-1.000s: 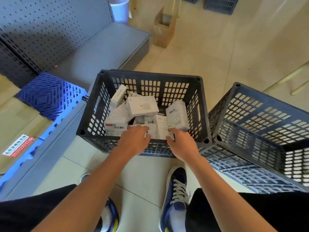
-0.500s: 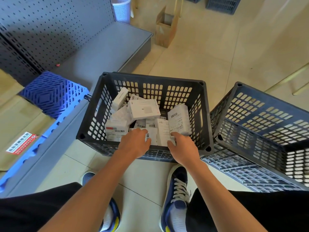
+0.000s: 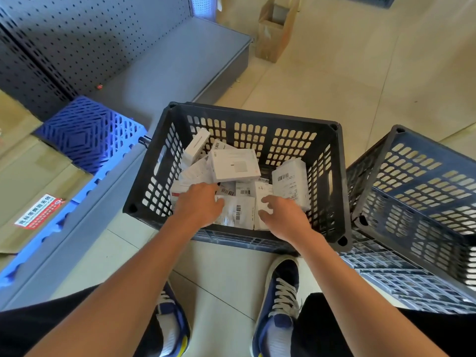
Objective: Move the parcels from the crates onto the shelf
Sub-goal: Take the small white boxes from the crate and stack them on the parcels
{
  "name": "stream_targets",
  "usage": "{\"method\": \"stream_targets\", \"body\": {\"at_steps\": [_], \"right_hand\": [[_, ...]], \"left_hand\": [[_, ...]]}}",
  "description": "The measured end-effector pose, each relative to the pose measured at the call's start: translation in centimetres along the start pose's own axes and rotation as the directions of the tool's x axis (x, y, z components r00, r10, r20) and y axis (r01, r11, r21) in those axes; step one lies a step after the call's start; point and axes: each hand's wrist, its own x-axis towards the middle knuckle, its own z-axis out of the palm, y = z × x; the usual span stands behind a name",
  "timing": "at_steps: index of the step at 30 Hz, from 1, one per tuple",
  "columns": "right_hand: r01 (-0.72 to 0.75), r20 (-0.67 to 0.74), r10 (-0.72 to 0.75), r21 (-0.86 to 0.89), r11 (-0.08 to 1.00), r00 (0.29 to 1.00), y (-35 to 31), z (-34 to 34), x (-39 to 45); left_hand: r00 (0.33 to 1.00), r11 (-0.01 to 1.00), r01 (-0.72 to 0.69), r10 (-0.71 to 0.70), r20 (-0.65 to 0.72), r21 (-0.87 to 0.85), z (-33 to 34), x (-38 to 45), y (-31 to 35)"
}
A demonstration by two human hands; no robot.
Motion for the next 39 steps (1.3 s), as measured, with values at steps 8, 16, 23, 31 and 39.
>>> {"method": "stream_targets", "body": {"at_steps": [8,16,23,31,39], "right_hand": [[0.043,0.122,-0.025,-0.142,0.989,0.992,-0.6,1.7,5.7],[0.227,0.274,-0.147,-0.288,0.93,0.95,0.1,4.2,9.5],[0.433,0.353,-0.302,-0.392,0.811,0.886,-0.7,6.3,10.9],[0.385,0.371,-0.251,-0.35,0.854,0.894,-0.1,6.9,11.1],[0.303,0.315,-0.223,-0.234,0.924,0.923,0.1,7.0,11.3]], "left_hand": [[0.992,0.974,0.05,-0.074,0.104,0.219,0.0,5.5,-4.6],[0.987,0.959,0.005,-0.05,0.152,0.283,2.1,7.7,-7.0],[0.992,0.98,0.013,-0.038,0.123,0.198,2.9,8.6,-7.4],[0.987,0.988,-0.046,0.022,0.16,0.145,3.2,9.1,-6.9],[0.966,0.953,-0.235,0.209,0.15,0.191,3.6,9.6,-6.0]]}}
